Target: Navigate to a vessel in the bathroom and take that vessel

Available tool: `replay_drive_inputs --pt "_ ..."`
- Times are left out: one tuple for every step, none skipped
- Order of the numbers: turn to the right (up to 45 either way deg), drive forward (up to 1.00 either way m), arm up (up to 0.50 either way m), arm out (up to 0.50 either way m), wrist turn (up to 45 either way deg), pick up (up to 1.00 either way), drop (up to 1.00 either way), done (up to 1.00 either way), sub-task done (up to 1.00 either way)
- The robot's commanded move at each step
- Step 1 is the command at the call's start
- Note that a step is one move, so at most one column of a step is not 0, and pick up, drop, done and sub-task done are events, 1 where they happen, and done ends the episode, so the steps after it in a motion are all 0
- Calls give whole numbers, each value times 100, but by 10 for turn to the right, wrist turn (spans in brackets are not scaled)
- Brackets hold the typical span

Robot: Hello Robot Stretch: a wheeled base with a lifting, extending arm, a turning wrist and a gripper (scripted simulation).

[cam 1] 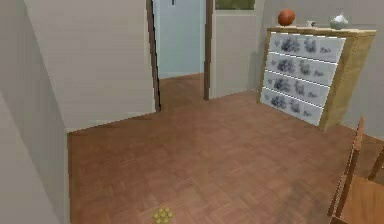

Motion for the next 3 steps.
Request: replay_drive_inputs --pt "0 100 0 0 0 0 0 0 0" --pt "180 0 0 0 0 0 0 0 0" --pt "0 10 0 0 0 0 0 0 0"
